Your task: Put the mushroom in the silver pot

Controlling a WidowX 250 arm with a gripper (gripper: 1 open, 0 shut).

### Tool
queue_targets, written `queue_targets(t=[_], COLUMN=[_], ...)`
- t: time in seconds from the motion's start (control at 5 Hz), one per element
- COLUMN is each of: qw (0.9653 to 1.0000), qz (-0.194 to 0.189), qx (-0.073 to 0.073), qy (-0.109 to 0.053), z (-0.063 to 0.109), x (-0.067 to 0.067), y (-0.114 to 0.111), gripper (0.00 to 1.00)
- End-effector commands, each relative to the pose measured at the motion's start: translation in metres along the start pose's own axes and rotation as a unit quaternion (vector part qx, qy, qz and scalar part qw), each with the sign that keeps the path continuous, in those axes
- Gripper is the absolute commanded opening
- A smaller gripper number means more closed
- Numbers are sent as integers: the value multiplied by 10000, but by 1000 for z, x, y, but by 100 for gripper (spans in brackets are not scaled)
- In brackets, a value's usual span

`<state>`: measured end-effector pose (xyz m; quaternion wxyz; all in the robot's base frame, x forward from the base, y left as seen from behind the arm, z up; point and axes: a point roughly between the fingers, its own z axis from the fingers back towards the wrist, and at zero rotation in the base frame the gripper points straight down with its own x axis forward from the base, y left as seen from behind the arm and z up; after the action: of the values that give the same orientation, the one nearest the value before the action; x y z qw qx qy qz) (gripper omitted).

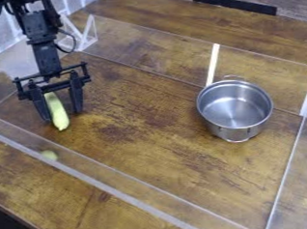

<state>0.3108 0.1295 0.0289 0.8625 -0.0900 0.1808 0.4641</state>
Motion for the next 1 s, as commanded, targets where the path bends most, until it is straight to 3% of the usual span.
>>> queue_targets(t=[0.0,0.4,0.6,0.8], qw=[9995,9963,9919,9848], qz=[-113,-796,-1254,-1731], qx=[-235,-288,-222,-102], qy=[-185,-132,-22,140], z=[35,92,122,105], x=[-13,-56,-85,-105], y=[-9,-43,-67,-98], gripper=[0,0,0,0])
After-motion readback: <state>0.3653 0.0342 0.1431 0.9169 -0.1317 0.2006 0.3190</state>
